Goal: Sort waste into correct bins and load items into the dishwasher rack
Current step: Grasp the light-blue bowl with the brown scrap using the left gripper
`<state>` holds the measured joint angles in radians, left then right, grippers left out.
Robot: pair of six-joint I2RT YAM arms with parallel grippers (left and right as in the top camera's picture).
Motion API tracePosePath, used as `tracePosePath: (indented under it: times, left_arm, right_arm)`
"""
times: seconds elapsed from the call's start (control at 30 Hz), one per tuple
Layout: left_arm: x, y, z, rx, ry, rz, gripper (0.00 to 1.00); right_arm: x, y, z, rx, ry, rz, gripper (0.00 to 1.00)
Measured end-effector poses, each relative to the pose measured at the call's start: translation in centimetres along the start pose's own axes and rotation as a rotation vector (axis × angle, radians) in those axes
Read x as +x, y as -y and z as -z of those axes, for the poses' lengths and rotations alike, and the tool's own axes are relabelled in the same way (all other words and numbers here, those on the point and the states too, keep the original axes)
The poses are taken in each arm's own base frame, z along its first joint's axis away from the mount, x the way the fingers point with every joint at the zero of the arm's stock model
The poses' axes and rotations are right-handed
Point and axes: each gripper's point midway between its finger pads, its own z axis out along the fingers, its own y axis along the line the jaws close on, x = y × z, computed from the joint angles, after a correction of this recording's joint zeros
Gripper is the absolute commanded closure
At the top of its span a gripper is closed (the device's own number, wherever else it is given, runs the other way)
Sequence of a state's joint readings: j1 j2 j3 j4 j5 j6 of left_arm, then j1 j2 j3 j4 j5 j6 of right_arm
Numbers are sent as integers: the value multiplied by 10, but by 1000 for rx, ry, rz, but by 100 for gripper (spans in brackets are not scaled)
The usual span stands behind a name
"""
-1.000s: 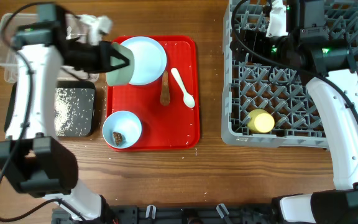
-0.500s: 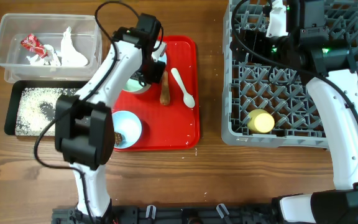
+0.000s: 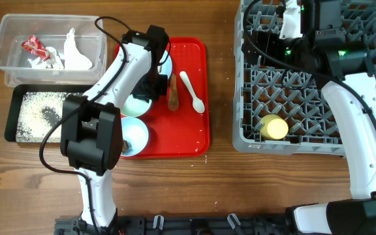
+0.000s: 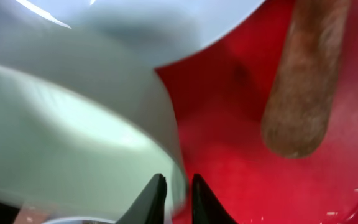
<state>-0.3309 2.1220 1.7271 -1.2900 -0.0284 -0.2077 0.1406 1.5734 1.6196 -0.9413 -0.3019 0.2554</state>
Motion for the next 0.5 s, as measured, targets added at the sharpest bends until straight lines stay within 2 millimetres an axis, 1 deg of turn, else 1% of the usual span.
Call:
tracePosePath:
  times: [0.03, 0.07, 0.1, 0.13, 0.17, 0.3, 0.37, 0.5]
  left_arm:
    - [2, 0, 0, -2, -6, 2, 83]
    - [7, -2, 0, -9, -30, 7, 80]
    - [11, -3, 0, -13, -45, 11, 71]
    - [14, -4, 0, -16, -55, 14, 57]
    - [12, -4, 0, -15, -50, 18, 52]
    - [5, -1, 0, -6, -19, 27, 49]
    - [6, -2, 0, -7, -24, 27, 46]
    - [12, -3, 2, -13, -43, 50, 46]
  right_arm:
    - [0, 0, 0, 0, 0, 0, 9]
    - [0, 0, 0, 0, 0, 0, 9]
    - [0, 0, 0, 0, 0, 0, 9]
    - [0, 0, 0, 0, 1, 0, 9]
    - [0, 0, 0, 0, 1, 0, 9]
    - [0, 0, 0, 0, 1, 0, 9]
    - [0, 0, 0, 0, 1, 0, 9]
    - [0, 0, 0, 0, 1, 0, 9]
